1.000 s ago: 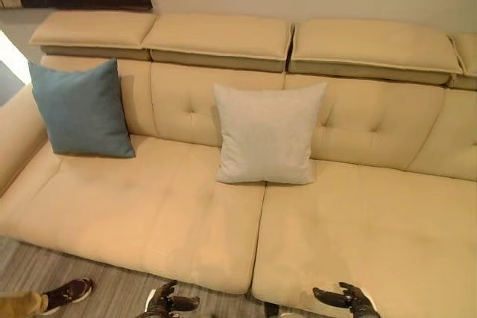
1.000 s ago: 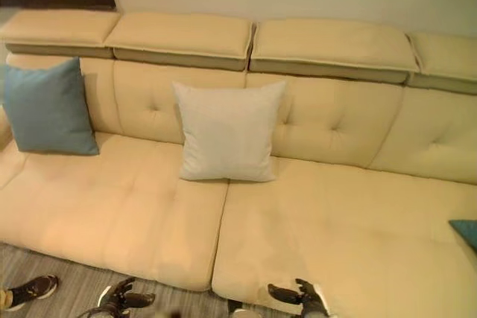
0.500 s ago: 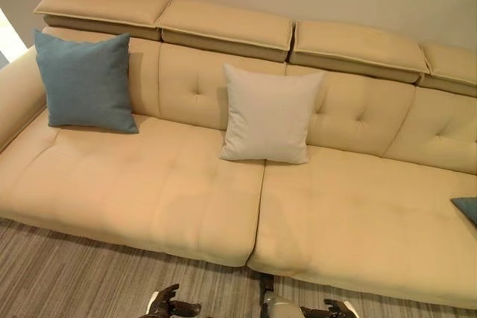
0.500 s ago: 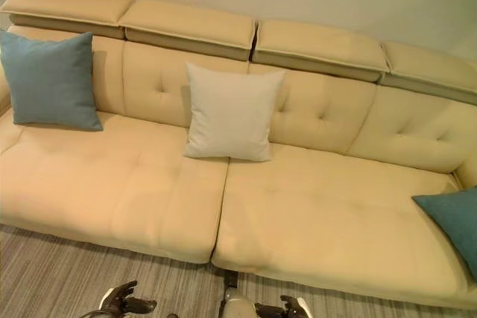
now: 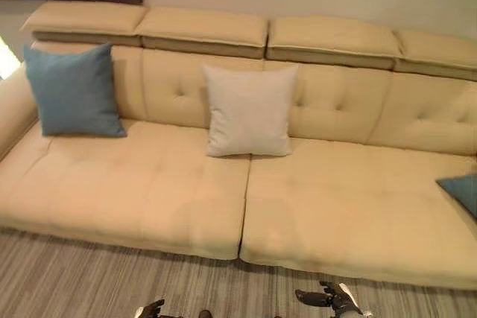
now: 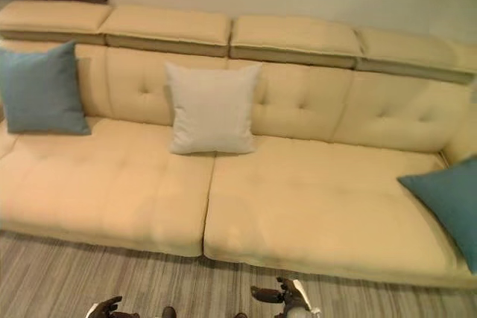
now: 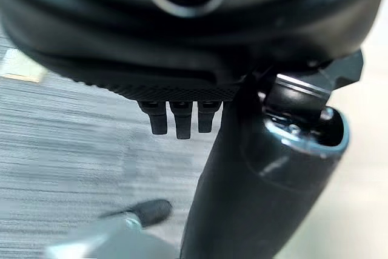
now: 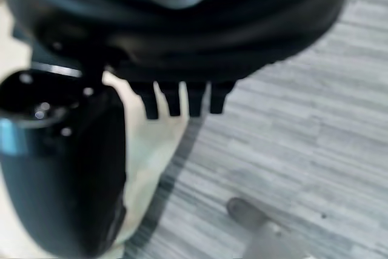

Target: Pick up all the scattered cushions and arrange them neatly on the sofa.

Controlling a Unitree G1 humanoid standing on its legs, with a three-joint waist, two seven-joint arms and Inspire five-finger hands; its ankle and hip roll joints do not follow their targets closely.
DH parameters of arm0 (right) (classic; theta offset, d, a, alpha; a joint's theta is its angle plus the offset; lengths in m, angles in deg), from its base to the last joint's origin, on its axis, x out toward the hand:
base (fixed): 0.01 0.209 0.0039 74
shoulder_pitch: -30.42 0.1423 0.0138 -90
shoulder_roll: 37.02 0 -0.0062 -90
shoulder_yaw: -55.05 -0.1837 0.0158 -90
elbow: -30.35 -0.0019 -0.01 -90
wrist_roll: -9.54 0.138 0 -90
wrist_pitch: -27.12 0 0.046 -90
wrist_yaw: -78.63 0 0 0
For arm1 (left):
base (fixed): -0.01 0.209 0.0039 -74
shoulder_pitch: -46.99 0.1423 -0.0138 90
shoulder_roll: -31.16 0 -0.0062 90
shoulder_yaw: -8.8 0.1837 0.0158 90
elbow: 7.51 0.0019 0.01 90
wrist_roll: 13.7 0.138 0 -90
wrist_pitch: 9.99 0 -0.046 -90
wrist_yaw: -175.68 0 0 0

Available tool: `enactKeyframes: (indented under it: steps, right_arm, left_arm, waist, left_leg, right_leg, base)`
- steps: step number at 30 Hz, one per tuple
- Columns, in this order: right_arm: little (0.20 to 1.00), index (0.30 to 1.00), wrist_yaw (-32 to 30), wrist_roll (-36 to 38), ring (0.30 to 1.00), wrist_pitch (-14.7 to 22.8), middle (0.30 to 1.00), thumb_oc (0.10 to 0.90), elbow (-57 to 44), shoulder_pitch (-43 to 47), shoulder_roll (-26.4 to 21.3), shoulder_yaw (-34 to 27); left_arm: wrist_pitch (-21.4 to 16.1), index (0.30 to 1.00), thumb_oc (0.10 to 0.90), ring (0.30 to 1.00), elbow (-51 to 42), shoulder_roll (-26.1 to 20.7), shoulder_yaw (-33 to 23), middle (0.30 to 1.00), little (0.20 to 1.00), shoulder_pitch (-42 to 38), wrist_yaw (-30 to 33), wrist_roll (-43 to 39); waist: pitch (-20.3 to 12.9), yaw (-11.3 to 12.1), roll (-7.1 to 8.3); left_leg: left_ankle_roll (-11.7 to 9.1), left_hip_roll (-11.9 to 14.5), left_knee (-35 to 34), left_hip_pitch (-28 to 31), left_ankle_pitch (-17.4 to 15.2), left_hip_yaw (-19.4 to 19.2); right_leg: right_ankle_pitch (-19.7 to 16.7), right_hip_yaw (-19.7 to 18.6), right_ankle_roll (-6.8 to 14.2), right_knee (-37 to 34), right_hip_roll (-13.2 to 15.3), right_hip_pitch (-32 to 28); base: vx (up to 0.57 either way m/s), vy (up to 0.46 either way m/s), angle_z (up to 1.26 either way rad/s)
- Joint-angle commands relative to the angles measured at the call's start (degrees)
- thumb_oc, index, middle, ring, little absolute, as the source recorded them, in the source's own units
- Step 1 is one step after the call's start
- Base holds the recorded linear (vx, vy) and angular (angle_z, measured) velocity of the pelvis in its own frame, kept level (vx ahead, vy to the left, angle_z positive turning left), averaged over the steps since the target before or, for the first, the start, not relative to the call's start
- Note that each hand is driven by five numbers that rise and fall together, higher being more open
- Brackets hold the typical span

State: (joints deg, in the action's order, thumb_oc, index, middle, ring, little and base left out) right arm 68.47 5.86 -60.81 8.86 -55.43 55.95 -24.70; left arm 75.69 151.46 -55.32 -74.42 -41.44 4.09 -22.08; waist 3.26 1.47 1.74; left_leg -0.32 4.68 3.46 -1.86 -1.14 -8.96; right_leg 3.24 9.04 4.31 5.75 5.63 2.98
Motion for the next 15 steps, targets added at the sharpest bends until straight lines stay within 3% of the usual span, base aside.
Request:
enactKeyframes:
  steps: [1, 6, 9, 11, 12, 13, 14, 15]
  right_arm:
    - [0.9, 0.9, -1.62, 0.52, 0.9, 0.96, 0.9, 0.8, -1.84, 0.5, -1.7, 0.28]
    - [0.9, 0.9, -2.07, 3.11, 0.9, 0.79, 0.9, 0.8, 0.17, -1.17, -2.03, -1.25]
    - [0.9, 0.9, -2.47, 3.49, 0.9, 0.5, 0.9, 0.8, 1.06, -1.51, -2.17, -1.32]
    - [0.9, 0.9, -2.91, 3.52, 0.9, 0.39, 0.9, 0.8, 2.01, -2.04, -2.32, -1.33]
    - [0.9, 0.9, -3.3, 3.09, 0.9, 0.32, 0.9, 0.8, 2.63, -2.02, -2.38, -1.1]
    - [0.9, 0.9, -3.3, 3.08, 0.9, 0.32, 0.9, 0.8, 2.63, -2.02, -2.39, -1.1]
    - [0.9, 0.9, -3.6, 2.36, 0.9, -0.01, 0.9, 0.8, 3.26, -1.49, -2.44, -0.69]
    - [0.9, 0.9, -3.47, 2.53, 0.9, -0.04, 0.9, 0.8, 3.55, -1.66, -2.37, -1.06]
  left_arm:
    - [-1.84, 0.9, 0.8, 0.9, -1.39, -1.54, 0.98, 0.9, 0.9, -3.51, 0.74, 2.82]
    - [-1.37, 0.9, 0.8, 0.9, -2.42, -0.25, 3.43, 0.9, 0.9, -4.82, 0.33, 3.48]
    - [-1.45, 0.9, 0.8, 0.9, -2.46, 0.48, 4.01, 0.9, 0.9, -4.74, 0.3, 3.39]
    - [-1.72, 0.9, 0.8, 0.9, -2.38, 1.32, 4.84, 0.9, 0.9, -4.77, 0.42, 3.11]
    - [-2.12, 0.9, 0.8, 0.9, -2.3, 1.9, 5.48, 0.9, 0.9, -5.49, 0.63, 2.51]
    - [-2.13, 0.9, 0.8, 0.9, -2.28, 1.91, 5.49, 0.9, 0.9, -5.5, 0.63, 2.5]
    - [-2.34, 0.9, 0.8, 0.9, -1.79, 2.17, 6.0, 0.9, 0.9, -6.22, 0.85, 2.53]
    - [-2.41, 0.9, 0.8, 0.9, -1.34, 2.47, 6.28, 0.9, 0.9, -6.04, 0.85, 2.98]
  waist:
    - [0.45, -1.95, 2.81]
    - [1.82, -4.11, 3.01]
    - [2.55, -3.88, 2.84]
    - [3.16, -3.16, 2.81]
    - [3.4, -2.52, 2.65]
    - [3.47, -2.54, 2.66]
    - [3.56, -2.02, 2.29]
    - [3.26, -2.17, 2.07]
  left_leg:
    - [-0.25, -4.07, 2.03, -2.59, -5.58, 1.45]
    - [-1.51, -1.83, 9.59, -4.27, -6.86, 0.74]
    - [-1.68, -2.12, 11.4, -4.47, -6.82, 2.87]
    - [-2.16, -4.56, 9.97, -5.4, -6.58, 8.51]
    - [-2.5, -7.23, 6.99, -6.92, -5.49, 14.66]
    - [-2.49, -7.25, 6.87, -6.76, -5.45, 14.68]
    - [-1.85, -9.11, 4.48, -7.62, -4.56, 18.52]
    - [-1.72, -8.9, 3.23, -7.16, -4.25, 18.66]
  right_leg:
    - [0.13, -1.31, 3.96, -0.67, 1.03, -1.17]
    - [0.46, -2.67, 1.68, -3.18, -0.97, -2.52]
    - [0.17, -4.24, 1.27, -3.27, -1.6, -2.4]
    - [-0.6, -5.99, 1.33, -3.77, -2.07, -2.2]
    - [-1.52, -8.35, 1.61, -5.0, -2.66, -1.87]
    - [-1.51, -8.33, 1.61, -5.04, -2.63, -1.99]
    - [-2.28, -10.68, 1.93, -5.69, -3.43, -1.23]
    - [-2.43, -11.36, 2.09, -6.1, -3.81, -1.0]
  base:
    - [-0.08, -0.185, -0.08]
    - [-0.05, -0.146, -0.15]
    - [-0.02, -0.014, -0.37]
    - [-0.01, 0.008, -0.9]
    - [0.01, 0.015, -0.8]
    - [0.03, 0.031, -0.85]
    - [0.05, 0.045, -0.91]
    - [0.09, 0.085, -1.15]
